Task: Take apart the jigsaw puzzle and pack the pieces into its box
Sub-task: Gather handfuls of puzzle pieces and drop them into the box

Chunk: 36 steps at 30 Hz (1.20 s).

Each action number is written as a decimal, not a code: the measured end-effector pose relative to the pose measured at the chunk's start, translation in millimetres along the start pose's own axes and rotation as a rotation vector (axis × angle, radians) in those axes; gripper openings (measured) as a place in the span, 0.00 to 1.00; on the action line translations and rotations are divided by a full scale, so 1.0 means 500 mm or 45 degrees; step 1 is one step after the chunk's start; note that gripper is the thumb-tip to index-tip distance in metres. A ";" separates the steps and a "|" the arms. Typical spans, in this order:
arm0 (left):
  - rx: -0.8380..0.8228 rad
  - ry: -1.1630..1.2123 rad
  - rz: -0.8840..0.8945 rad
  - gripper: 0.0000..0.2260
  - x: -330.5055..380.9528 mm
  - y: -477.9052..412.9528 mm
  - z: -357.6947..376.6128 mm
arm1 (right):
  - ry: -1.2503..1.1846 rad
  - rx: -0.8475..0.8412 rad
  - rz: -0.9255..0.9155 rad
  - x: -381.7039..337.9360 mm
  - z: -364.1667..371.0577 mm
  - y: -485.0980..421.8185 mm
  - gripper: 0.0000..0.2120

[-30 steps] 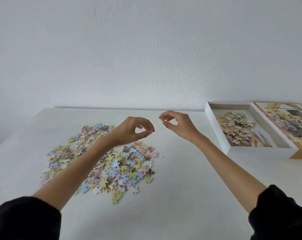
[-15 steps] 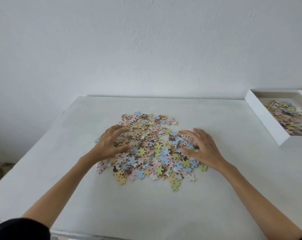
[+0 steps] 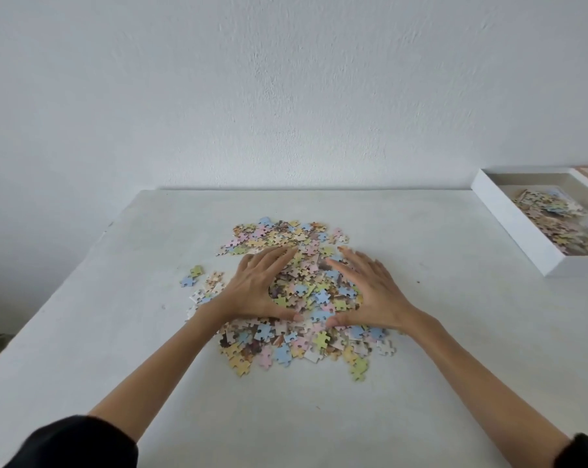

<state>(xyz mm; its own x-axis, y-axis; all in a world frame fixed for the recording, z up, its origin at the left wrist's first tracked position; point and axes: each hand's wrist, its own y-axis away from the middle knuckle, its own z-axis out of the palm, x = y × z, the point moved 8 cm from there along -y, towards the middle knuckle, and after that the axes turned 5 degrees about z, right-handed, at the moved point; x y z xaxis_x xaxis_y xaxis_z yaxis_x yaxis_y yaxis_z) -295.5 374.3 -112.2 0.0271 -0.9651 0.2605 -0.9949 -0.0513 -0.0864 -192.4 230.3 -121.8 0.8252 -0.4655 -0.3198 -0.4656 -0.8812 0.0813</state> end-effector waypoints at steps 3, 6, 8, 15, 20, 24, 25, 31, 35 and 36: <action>0.029 -0.020 0.009 0.51 0.002 -0.006 -0.007 | 0.038 0.083 -0.012 -0.002 -0.005 -0.008 0.54; 0.086 -0.008 0.050 0.46 0.004 -0.013 -0.016 | 0.037 0.159 -0.014 -0.011 -0.019 -0.016 0.48; 0.115 0.067 0.077 0.42 0.008 -0.019 -0.019 | -0.002 0.189 -0.016 -0.017 -0.030 -0.021 0.41; 0.216 0.202 0.102 0.26 0.006 -0.032 -0.033 | -0.249 0.354 -0.189 -0.031 -0.053 -0.028 0.18; 0.301 0.372 0.101 0.18 0.007 -0.039 -0.049 | -0.366 0.446 -0.181 -0.029 -0.071 -0.034 0.09; 0.387 0.489 0.071 0.17 -0.004 -0.048 -0.061 | -0.551 0.422 -0.203 -0.020 -0.085 -0.049 0.12; 0.398 0.523 0.055 0.17 -0.007 -0.048 -0.065 | -0.611 0.391 -0.215 -0.020 -0.087 -0.054 0.13; 0.442 0.704 0.029 0.10 -0.015 -0.053 -0.104 | -0.791 0.273 -0.237 -0.030 -0.105 -0.067 0.15; 0.472 0.692 0.047 0.06 -0.008 -0.054 -0.130 | -0.839 0.281 -0.268 -0.033 -0.124 -0.071 0.12; 0.480 0.693 0.050 0.06 -0.006 -0.054 -0.135 | -0.842 0.284 -0.276 -0.034 -0.130 -0.071 0.11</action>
<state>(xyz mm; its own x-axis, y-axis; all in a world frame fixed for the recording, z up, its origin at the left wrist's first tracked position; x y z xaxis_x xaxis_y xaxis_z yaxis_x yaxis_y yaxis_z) -275.1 395.7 -45.9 -0.1599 -0.7058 0.6901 -0.8894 -0.2003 -0.4109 -169.3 264.2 -58.0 0.5734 -0.0738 -0.8160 -0.4261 -0.8775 -0.2201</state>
